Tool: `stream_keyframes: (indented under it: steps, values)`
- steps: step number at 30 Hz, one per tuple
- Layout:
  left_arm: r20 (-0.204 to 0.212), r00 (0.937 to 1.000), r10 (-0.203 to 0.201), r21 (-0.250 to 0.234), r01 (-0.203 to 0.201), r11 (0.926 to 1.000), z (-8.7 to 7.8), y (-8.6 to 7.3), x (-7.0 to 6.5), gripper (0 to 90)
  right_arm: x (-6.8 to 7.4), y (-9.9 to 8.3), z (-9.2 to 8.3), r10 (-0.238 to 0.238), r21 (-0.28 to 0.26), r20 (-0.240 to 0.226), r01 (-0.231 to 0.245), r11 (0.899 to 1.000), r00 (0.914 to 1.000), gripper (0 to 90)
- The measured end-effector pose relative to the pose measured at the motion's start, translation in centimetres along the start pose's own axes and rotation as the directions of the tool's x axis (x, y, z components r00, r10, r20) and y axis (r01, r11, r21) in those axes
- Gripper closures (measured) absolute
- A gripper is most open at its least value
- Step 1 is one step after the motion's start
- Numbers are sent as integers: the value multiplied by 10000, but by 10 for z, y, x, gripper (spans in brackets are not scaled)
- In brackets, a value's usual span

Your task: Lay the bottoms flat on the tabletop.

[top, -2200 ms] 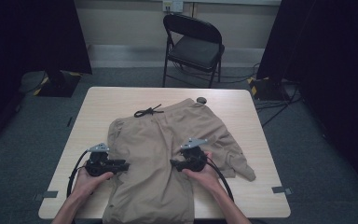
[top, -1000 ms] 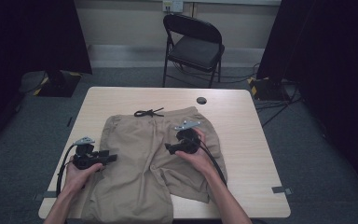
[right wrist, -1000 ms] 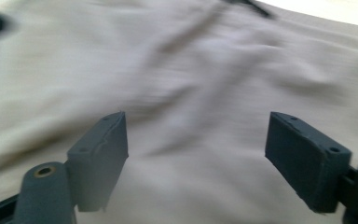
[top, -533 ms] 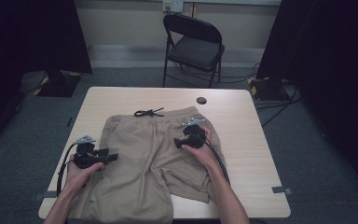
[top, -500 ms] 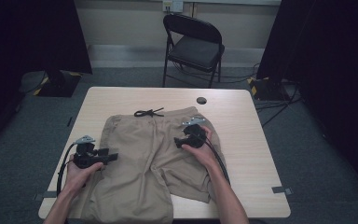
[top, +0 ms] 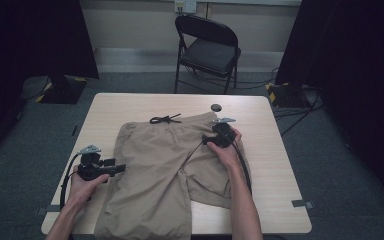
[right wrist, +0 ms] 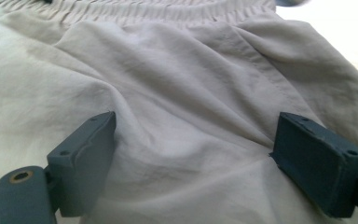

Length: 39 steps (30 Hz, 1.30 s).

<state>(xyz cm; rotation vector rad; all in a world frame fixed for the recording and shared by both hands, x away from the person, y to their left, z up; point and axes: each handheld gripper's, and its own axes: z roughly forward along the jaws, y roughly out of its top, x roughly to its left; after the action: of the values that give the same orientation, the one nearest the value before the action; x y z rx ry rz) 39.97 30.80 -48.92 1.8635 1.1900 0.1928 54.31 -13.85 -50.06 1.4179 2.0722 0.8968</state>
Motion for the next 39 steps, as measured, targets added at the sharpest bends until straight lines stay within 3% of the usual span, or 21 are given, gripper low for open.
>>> stream_keyframes:
  steps: [8,11,15,16,21,22,23,24,27,29,32,34,36,38,39]
  values:
    - [-75,10000,4,31,-4,10000,-1,-2,-1,340,-32,-8,-8,927,-18,981,-929,9957,9909,134]
    - [97,9999,-67,75,66,10000,1,-2,-3,343,-37,-10,-11,1051,-19,1084,-1055,9944,9885,134]
    - [284,9994,197,211,-203,9996,10,-1,-12,385,-36,-11,-15,905,236,978,-932,9954,9911,135]
    - [333,9983,476,327,-487,9983,17,1,-17,405,-35,-13,-20,758,320,777,-785,9964,9941,139]
    - [340,9954,890,526,-908,9945,31,4,-27,468,-34,-17,-32,807,254,202,-812,9964,9965,146]
    - [260,9943,1032,515,-1045,9932,34,5,-29,476,-31,-18,-42,594,53,-128,-593,9982,9982,150]
    - [177,9941,1066,534,-1074,9928,35,6,-30,476,-31,-18,-42,594,53,-128,-593,9982,9982,150]
    - [-47,9936,1126,554,-1122,9921,37,8,-29,483,-26,-18,-54,353,-54,-364,-355,9994,9987,151]
    - [-193,9902,1385,555,-1372,9890,37,9,-28,488,-19,-19,-65,177,-124,-741,-187,9997,9971,152]
    - [-200,9891,1459,488,-1448,9883,37,8,-27,491,-11,-22,-76,-23,-321,-1108,-12,9995,9938,159]
    - [-637,9807,1848,563,-1813,9818,35,7,-26,496,6,-34,-99,-547,-571,-1748,453,9973,9831,165]
    - [-711,9769,2013,633,-1970,9784,34,7,-25,496,11,-37,-105,-673,-654,-1909,557,9963,9793,166]
    - [-746,9780,1947,582,-1907,9799,32,6,-23,496,19,-45,-118,-921,-679,-2124,794,9945,9728,165]
    - [-972,9741,2040,641,-1984,9780,31,6,-21,496,28,-56,-131,-1196,-842,-2472,1016,9913,9616,172]
    - [-1208,9673,2229,739,-2152,9738,30,5,-20,472,31,-62,-136,-1336,-911,-2649,1132,9894,9550,182]
